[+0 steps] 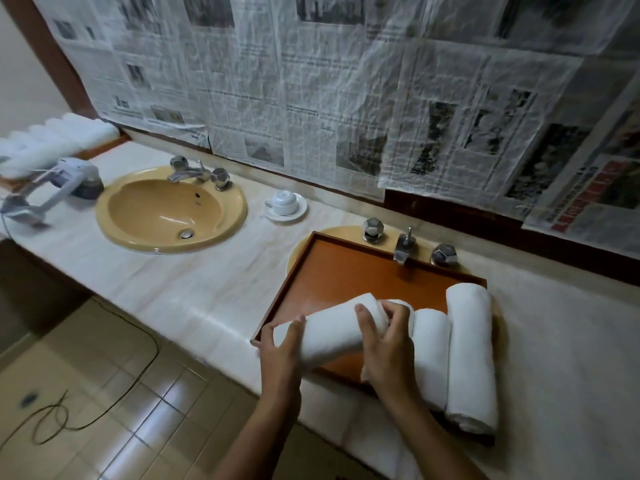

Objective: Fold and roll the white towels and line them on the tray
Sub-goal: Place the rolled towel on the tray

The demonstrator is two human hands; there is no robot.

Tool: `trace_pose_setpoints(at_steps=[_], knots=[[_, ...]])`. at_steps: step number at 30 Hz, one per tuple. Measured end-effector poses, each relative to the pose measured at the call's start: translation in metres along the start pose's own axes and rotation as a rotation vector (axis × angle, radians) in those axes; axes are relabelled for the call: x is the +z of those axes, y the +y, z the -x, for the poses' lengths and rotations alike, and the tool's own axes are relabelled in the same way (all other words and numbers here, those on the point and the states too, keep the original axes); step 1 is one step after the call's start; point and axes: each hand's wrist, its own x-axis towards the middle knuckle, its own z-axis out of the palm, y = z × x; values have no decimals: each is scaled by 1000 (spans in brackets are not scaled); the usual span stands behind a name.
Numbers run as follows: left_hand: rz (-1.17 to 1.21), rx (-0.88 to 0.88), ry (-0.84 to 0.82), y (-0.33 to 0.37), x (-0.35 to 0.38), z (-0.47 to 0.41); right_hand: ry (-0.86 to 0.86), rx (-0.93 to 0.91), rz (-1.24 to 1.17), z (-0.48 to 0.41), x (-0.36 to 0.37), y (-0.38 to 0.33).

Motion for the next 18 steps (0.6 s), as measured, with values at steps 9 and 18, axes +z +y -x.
trace_pose_setpoints(at_steps=[9,18], knots=[[57,-167,-50,-23,28,-11,-305,-41,330,-104,18,-7],[-730,58,-365,-31,22,-51,-479,19,822,-149,51,12]])
